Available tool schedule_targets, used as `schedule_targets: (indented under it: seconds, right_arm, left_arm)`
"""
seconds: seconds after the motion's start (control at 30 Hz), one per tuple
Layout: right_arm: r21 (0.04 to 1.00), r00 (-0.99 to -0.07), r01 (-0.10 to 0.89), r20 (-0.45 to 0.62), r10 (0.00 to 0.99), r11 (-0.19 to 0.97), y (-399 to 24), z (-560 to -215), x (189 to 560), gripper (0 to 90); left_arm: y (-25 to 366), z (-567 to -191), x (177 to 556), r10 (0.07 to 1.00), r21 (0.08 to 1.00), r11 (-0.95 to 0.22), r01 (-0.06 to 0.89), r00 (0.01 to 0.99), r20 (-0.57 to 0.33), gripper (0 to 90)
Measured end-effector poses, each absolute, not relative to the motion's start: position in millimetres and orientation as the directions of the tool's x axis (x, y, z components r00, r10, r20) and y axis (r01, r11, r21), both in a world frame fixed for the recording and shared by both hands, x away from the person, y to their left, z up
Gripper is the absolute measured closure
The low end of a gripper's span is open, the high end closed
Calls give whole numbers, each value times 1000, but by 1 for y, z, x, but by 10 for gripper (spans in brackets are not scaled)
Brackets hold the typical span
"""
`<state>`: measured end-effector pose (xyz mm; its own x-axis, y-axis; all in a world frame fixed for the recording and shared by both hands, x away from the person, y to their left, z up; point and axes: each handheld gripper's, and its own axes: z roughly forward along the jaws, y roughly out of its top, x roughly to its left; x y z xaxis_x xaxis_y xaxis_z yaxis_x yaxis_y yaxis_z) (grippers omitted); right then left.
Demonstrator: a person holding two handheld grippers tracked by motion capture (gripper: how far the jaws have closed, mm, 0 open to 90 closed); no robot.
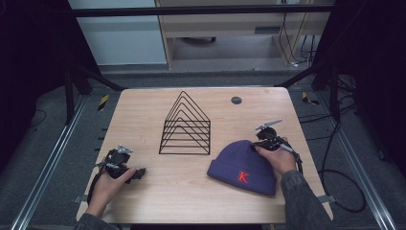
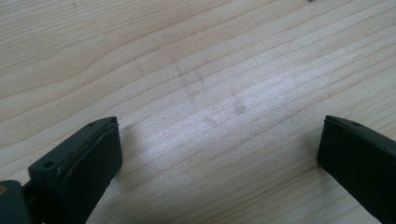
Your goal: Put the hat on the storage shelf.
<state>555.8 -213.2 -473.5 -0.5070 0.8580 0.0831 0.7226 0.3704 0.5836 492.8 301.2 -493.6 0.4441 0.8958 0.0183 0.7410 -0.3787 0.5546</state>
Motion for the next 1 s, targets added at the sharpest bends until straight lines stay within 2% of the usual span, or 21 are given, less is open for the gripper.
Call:
schedule_targets:
  seconds: [0.57, 1.0]
  right_arm:
    - [708, -592, 590, 53, 804, 388, -211, -420, 516, 815]
    - [764, -649, 500, 19, 761, 407, -202, -385, 488, 816]
  left_arm:
    - [301, -494, 493, 895, 556, -379, 740, 445, 19, 0]
    - [302, -494, 493, 883, 559, -398, 728, 469, 17, 0]
